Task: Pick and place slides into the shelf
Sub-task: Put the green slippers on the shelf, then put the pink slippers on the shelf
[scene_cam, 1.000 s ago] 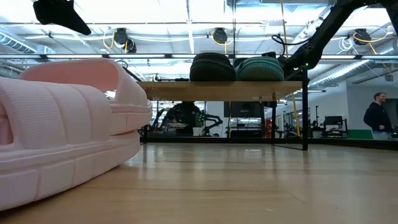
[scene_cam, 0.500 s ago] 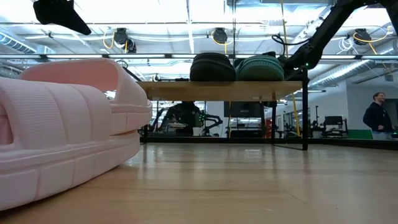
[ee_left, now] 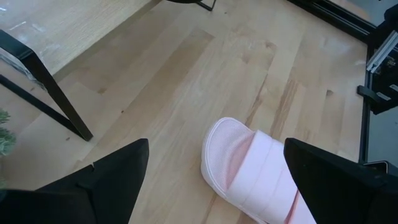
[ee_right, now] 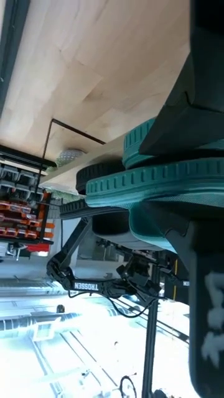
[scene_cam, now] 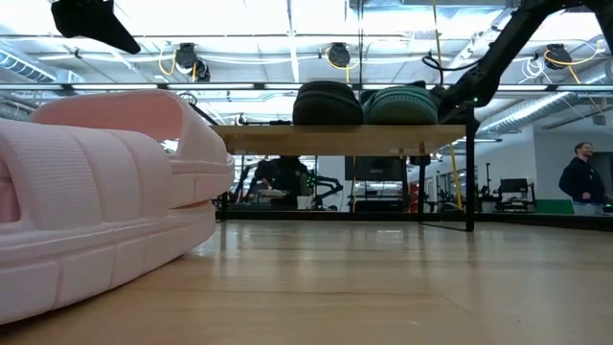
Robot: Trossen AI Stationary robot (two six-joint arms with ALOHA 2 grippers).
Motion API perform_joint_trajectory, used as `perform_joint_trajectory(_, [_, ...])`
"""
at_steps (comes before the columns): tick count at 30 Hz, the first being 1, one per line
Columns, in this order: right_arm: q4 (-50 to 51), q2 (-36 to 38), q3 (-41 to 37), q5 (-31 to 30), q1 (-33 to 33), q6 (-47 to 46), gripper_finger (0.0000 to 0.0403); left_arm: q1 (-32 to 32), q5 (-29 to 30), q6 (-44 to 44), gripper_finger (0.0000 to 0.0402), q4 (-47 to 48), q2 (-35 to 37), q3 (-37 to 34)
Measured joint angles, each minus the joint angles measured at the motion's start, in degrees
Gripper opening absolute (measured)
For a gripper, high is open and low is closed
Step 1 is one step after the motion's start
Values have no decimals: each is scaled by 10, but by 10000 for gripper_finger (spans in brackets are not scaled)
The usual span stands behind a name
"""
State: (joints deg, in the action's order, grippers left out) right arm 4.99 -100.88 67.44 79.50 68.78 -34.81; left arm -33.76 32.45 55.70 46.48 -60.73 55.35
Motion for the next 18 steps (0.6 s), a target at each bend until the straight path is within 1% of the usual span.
perform_joint_trajectory(14, [-14, 8, -1, -1, 39, 1, 118, 0, 3, -1, 376, 0, 0, 0])
perform_joint_trajectory(18, [-53, 30, -1, -2, 54, -17, 118, 0, 5, -1, 376, 0, 0, 0])
